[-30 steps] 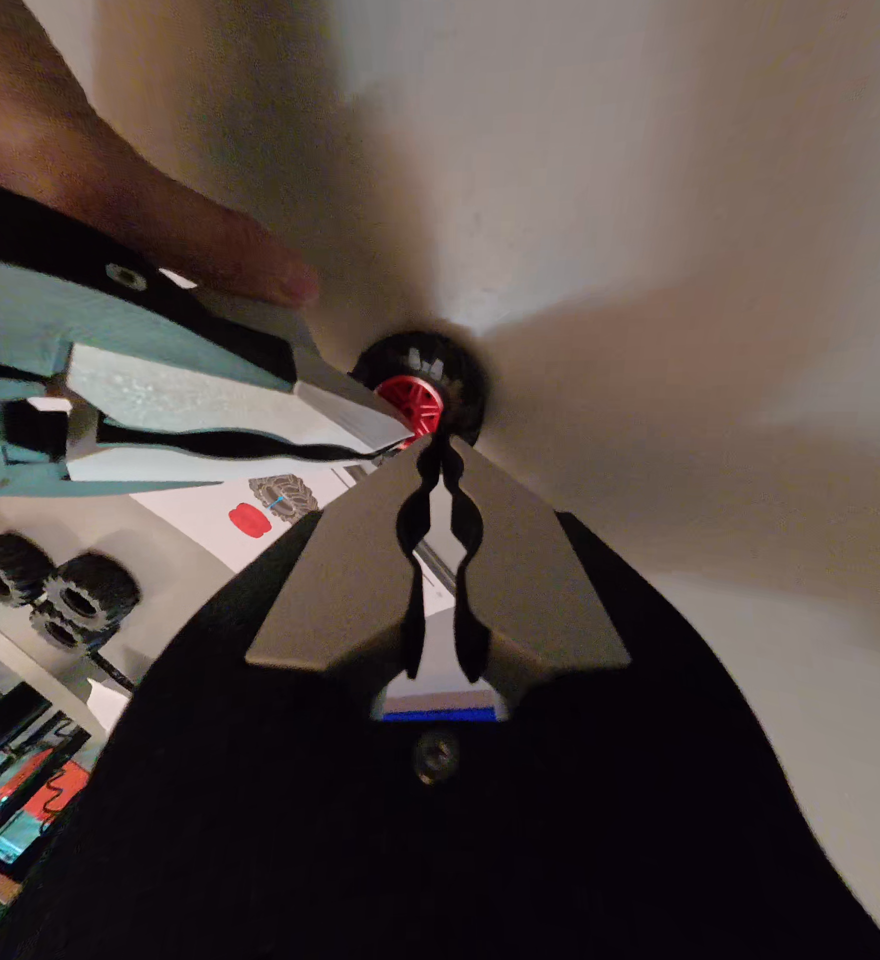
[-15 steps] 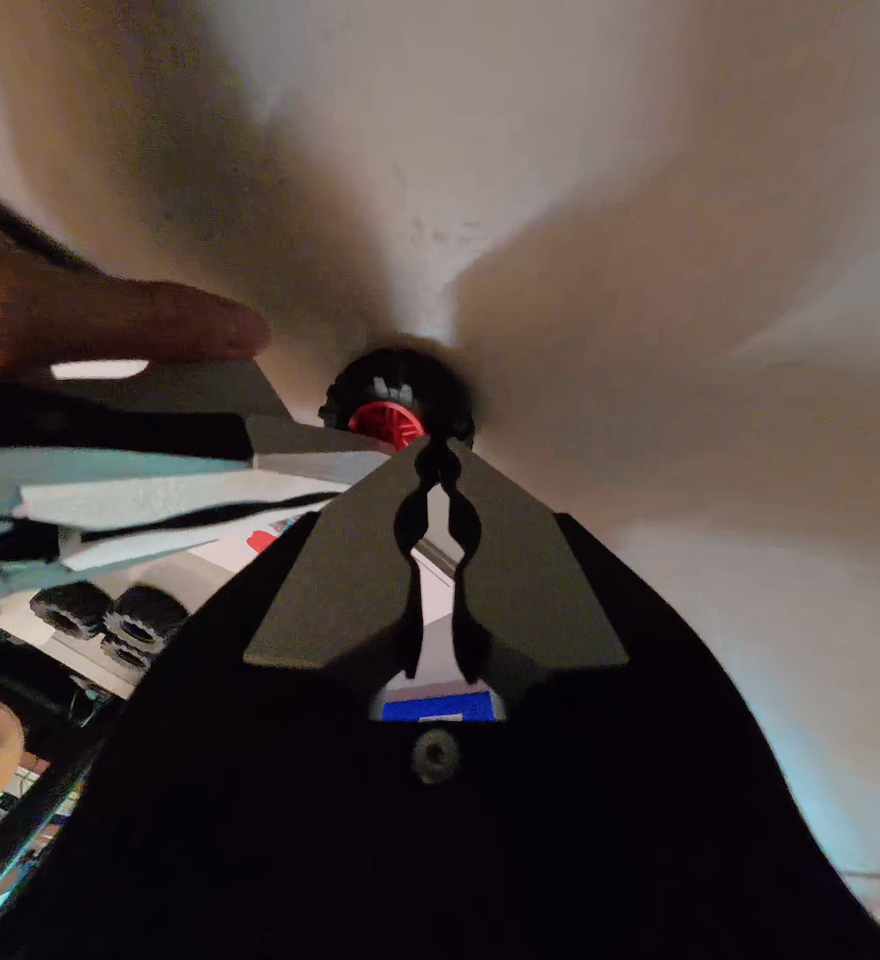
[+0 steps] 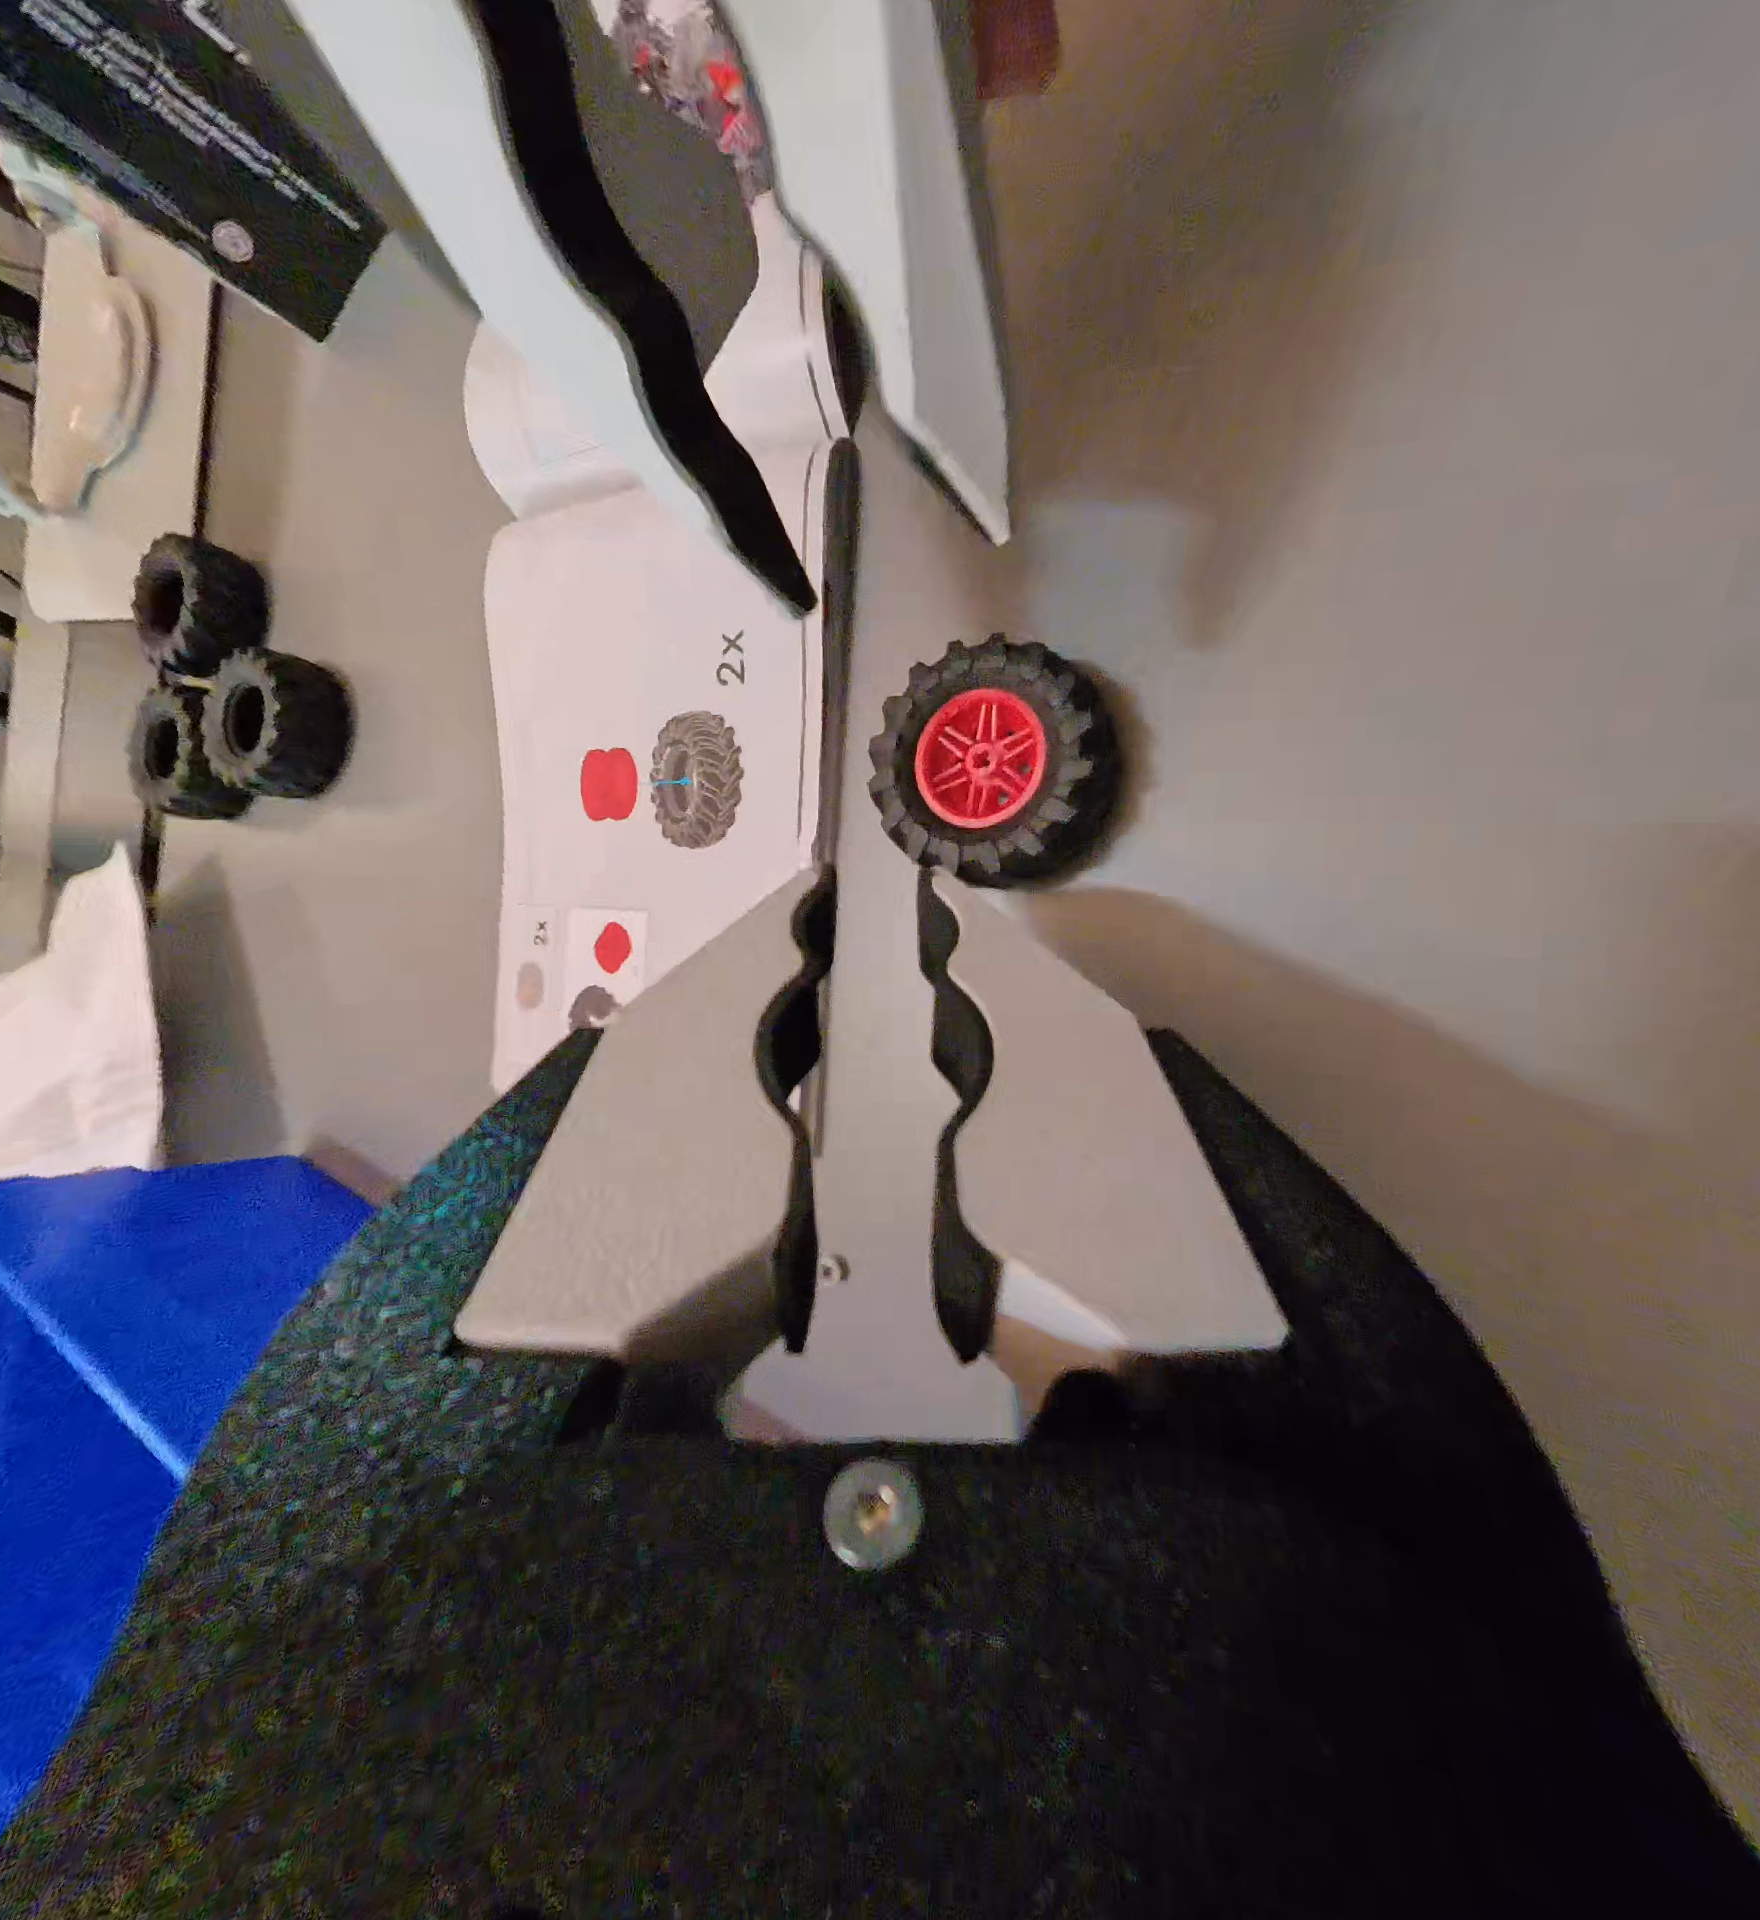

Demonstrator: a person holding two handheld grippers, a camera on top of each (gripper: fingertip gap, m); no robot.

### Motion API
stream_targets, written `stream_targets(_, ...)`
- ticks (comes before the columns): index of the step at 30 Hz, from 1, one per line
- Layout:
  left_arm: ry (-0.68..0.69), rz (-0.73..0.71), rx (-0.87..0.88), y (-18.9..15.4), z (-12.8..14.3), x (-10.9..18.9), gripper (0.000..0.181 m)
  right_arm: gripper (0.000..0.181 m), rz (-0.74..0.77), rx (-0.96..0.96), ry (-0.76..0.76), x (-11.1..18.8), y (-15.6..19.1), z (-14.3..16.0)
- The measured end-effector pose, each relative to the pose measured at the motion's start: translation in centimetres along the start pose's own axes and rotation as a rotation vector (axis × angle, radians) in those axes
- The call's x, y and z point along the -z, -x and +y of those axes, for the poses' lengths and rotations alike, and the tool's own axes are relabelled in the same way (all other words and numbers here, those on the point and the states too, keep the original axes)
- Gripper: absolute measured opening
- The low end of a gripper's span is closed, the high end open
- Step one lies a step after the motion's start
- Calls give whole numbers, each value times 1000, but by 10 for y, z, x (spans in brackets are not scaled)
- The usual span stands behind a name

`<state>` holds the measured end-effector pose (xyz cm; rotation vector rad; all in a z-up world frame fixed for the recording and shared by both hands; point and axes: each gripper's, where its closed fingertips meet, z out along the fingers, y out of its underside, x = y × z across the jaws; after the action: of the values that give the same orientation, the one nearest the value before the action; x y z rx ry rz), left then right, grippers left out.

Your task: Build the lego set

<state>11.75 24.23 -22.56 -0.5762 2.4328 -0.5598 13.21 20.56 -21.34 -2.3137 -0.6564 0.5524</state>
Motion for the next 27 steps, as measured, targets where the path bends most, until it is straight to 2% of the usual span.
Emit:
stream_targets(2,-53,43,129,-7,1,-3,28,54,62,13,36,5,-3,10)
stream_targets(5,-79,80,302,-15,6,-13,51,66,157,-20,16,-3,-4,18)
stream_targets(7,-78,108,377,-22,10,-20,57,70,185,-66,-49,-15,-1,17)
stream_targets(10,-86,134,416,-30,13,-28,57,66,180,-131,-69,-35,4,25)
stream_targets(12,-127,131,424,-31,8,-30,49,70,195,-158,-71,-44,0,28)
stream_targets(18,-168,96,483,-28,2,-34,44,55,237,-146,-70,-49,-10,31)
stream_targets(23,-275,56,449,-32,-13,-18,42,55,221,-9,-94,-45,-1,33)
stream_targets(27,-325,70,637,-18,-6,-9,48,54,336,236,-106,-43,9,27)
